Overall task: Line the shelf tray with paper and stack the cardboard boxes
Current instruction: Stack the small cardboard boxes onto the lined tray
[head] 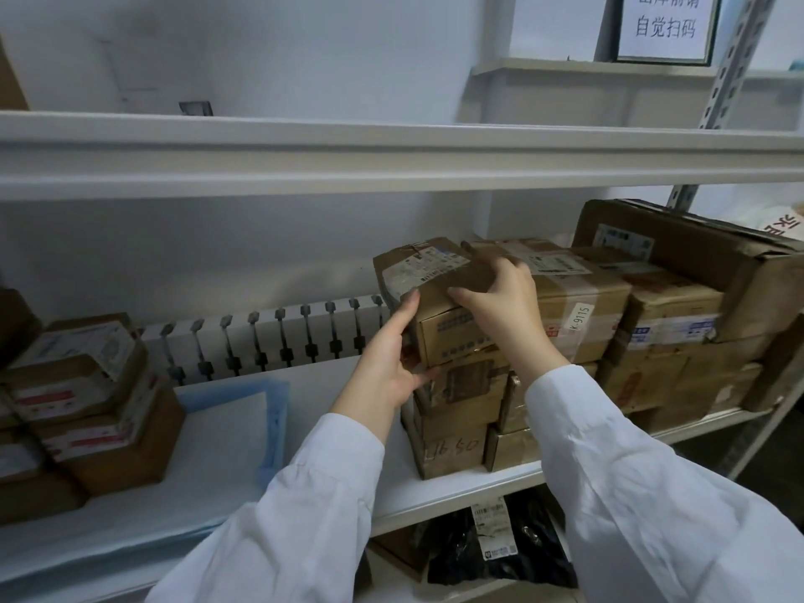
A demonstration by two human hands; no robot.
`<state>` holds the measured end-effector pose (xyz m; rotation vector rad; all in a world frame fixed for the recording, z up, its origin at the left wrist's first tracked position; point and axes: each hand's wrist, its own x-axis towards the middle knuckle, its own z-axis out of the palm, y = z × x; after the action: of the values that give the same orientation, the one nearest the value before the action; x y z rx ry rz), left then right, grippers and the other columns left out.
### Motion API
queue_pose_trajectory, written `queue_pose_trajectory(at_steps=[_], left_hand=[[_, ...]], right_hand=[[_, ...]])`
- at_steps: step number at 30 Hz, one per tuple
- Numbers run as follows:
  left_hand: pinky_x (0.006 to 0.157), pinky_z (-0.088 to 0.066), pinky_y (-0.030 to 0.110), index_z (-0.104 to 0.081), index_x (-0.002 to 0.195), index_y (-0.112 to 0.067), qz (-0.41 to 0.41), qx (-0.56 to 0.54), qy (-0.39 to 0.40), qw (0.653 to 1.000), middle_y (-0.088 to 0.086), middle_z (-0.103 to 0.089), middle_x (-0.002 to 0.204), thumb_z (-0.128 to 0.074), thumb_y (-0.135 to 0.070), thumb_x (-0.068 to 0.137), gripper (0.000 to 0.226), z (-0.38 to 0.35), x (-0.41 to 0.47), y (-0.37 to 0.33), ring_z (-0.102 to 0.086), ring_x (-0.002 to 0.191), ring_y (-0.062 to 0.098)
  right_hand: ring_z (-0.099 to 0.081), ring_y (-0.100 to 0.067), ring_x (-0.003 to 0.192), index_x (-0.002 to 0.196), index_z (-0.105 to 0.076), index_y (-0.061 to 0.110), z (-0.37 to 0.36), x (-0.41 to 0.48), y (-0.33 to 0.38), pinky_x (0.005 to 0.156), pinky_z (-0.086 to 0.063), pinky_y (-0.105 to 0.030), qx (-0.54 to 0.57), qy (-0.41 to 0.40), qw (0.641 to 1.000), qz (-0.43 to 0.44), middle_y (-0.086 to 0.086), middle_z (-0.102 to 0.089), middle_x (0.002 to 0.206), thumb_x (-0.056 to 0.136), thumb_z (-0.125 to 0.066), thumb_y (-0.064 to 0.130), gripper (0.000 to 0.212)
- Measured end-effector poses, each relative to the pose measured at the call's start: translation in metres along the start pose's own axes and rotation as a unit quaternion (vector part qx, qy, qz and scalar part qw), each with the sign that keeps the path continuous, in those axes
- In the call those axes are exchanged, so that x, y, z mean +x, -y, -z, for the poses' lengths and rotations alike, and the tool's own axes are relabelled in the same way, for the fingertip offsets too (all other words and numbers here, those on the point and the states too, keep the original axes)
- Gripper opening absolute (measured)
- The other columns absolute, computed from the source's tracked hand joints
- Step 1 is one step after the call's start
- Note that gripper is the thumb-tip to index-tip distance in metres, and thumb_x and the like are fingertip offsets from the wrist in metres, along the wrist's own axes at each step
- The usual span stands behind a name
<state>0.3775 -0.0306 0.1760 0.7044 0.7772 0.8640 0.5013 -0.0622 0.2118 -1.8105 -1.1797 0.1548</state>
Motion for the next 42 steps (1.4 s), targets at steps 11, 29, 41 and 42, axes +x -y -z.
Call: queue_pose_trajectory(at_steps=[11, 29, 41, 42], left_hand=[[0.07, -0.043, 0.029, -0.059, 0.101, -0.019, -0.061, -0.151, -0.055, 0.985, 0.008, -0.062, 0.101, -0.056, -0.035, 0.086, 0.022, 0.039, 0.009, -0.012, -0.057, 0.089, 0.022], [0.062, -0.043, 0.03, -0.061, 0.098, -0.015, -0.027, -0.299, -0.015, 0.954, 0.016, -0.062, 0.092, -0.032, -0.057, 0.088, 0.052, 0.092, 0.005, 0.003, -0.056, 0.078, 0.028], [0.073, -0.044, 0.033, -0.061, 0.09, -0.015, -0.07, -0.319, -0.011, 0.945, 0.013, -0.062, 0.094, -0.043, -0.044, 0.085, 0.034, 0.115, -0.005, 0.003, -0.056, 0.087, 0.03], [0.074, -0.043, 0.032, -0.062, 0.09, -0.015, -0.076, -0.326, -0.01, 0.942, 0.013, -0.062, 0.095, -0.043, -0.044, 0.085, 0.035, 0.117, -0.006, 0.002, -0.056, 0.087, 0.03]], right_hand=[[-0.055, -0.019, 0.109, 0.131, -0.052, 0.017, -0.009, 0.005, -0.004, 0.095, -0.046, -0.034, 0.201, 0.004, 0.98, -0.001, -0.003, -0.055, 0.126, 0.091, -0.053, 0.018, 0.041], [-0.015, -0.042, 0.139, 0.15, -0.014, 0.026, -0.054, -0.01, -0.019, 0.11, -0.016, -0.047, -0.381, 0.198, 0.899, -0.088, -0.023, -0.02, 0.152, 0.068, -0.034, 0.088, 0.105], [-0.033, -0.043, 0.126, 0.142, -0.03, 0.032, -0.061, -0.015, -0.007, 0.106, -0.025, -0.047, -0.197, 0.042, 0.979, -0.018, -0.02, -0.034, 0.136, 0.072, -0.057, 0.069, 0.083], [-0.033, -0.043, 0.128, 0.142, -0.03, 0.035, -0.062, -0.013, -0.007, 0.107, -0.026, -0.047, -0.133, 0.045, 0.99, -0.03, -0.019, -0.034, 0.138, 0.071, -0.057, 0.069, 0.083]])
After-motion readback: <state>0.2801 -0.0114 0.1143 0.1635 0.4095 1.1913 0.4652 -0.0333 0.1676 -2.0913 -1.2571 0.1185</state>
